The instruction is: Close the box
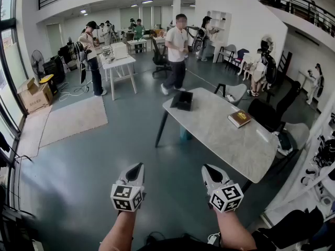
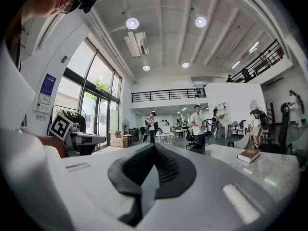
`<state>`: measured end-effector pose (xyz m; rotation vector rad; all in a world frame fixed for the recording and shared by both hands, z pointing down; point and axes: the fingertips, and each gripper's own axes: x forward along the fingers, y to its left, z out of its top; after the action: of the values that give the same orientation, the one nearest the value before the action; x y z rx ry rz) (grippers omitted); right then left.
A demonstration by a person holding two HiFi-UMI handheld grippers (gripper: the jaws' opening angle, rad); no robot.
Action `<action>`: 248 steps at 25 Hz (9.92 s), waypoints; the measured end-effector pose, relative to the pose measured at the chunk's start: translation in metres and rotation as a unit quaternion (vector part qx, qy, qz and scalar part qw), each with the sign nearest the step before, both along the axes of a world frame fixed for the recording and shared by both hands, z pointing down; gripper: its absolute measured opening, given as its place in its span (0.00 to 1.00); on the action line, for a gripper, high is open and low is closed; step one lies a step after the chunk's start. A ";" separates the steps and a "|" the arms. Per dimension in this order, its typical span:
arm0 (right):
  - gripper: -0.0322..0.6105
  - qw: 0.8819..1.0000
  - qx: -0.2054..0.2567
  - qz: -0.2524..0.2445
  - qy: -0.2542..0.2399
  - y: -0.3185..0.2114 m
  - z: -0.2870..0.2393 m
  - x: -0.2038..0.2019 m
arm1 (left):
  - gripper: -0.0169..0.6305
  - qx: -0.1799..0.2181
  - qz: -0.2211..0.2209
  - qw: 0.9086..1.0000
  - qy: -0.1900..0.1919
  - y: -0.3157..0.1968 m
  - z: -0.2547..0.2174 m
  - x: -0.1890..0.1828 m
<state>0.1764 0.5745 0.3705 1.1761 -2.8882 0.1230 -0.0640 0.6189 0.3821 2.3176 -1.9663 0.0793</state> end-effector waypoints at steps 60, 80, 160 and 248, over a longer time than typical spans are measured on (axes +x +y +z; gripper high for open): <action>0.05 0.994 -0.041 -0.002 0.100 -0.337 0.063 -0.096 | 0.04 -0.035 0.060 0.998 0.004 -0.367 0.044 -0.064; 0.05 0.993 -0.037 -0.058 0.096 -0.504 0.091 -0.162 | 0.04 -0.063 0.019 0.998 0.005 -0.511 0.078 -0.125; 0.35 0.943 -0.289 0.098 0.131 -0.936 0.280 -0.194 | 0.29 -0.276 0.230 0.922 -0.146 -0.969 0.338 -0.077; 0.14 0.963 -0.231 0.119 0.064 -0.892 0.214 -0.097 | 0.14 -0.180 0.149 0.972 0.024 -0.989 0.213 -0.025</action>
<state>0.0791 -0.3179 0.5844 1.3576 -2.4022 0.6566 -0.0890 -0.3703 0.5950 2.3174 -1.4230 0.3662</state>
